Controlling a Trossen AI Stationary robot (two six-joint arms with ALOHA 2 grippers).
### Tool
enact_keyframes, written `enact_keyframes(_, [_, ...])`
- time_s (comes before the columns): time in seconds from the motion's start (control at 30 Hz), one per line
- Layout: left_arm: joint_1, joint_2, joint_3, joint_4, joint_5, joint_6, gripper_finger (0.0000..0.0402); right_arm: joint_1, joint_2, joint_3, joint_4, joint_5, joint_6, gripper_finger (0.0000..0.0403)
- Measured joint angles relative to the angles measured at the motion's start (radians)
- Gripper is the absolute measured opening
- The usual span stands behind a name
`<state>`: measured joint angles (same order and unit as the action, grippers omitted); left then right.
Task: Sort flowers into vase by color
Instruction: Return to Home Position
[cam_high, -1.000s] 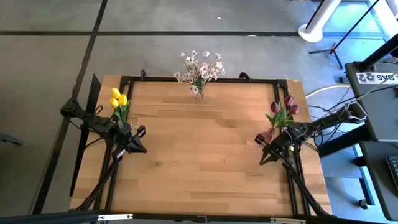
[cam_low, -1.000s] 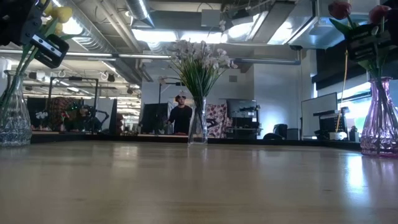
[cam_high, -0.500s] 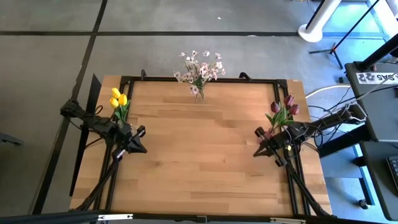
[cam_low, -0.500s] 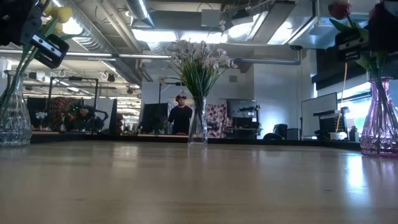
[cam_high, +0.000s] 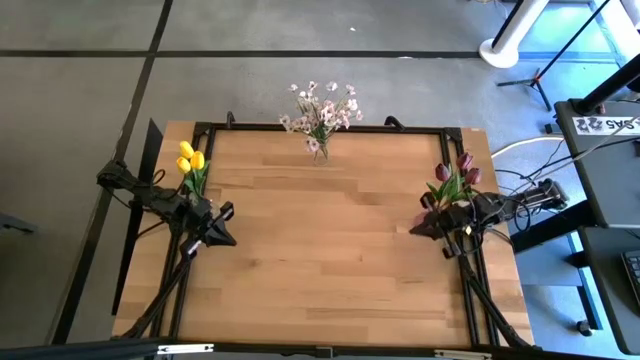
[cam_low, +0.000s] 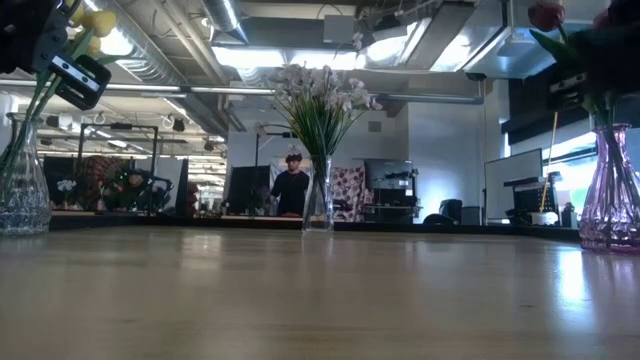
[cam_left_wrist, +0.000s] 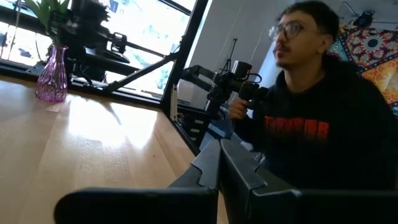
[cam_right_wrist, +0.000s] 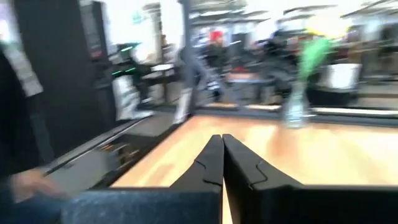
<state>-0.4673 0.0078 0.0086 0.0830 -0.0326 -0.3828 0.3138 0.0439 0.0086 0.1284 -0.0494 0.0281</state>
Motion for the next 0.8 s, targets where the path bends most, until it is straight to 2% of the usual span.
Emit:
enact_keyframes(0.13, [0.0, 0.0, 0.0, 0.0, 0.0, 0.0, 0.0004, -0.001, -0.04, 0.001, -0.086, 0.097, 0.043, 0.0001])
enact_keyframes(0.23, [0.0, 0.0, 0.0, -0.005, 0.0, 0.0, 0.0004, 0.0, -0.031, 0.001, -0.098, 0.043, 0.085, 0.0002])
enact_keyframes(0.4, [0.0, 0.0, 0.0, -0.004, 0.0, 0.0, 0.0004, 0.0, -0.018, 0.001, -0.074, -0.17, 0.023, 0.0002])
enact_keyframes(0.47, [0.0, 0.0, 0.0, -0.004, 0.0, 0.0, 0.0004, 0.0, -0.011, 0.001, -0.071, -0.208, 0.02, 0.0002])
enact_keyframes(0.8, [0.0, 0.0, 0.0, -0.004, 0.0, 0.0, 0.0004, 0.0, -0.013, 0.001, -0.075, -0.17, 0.02, 0.0003])
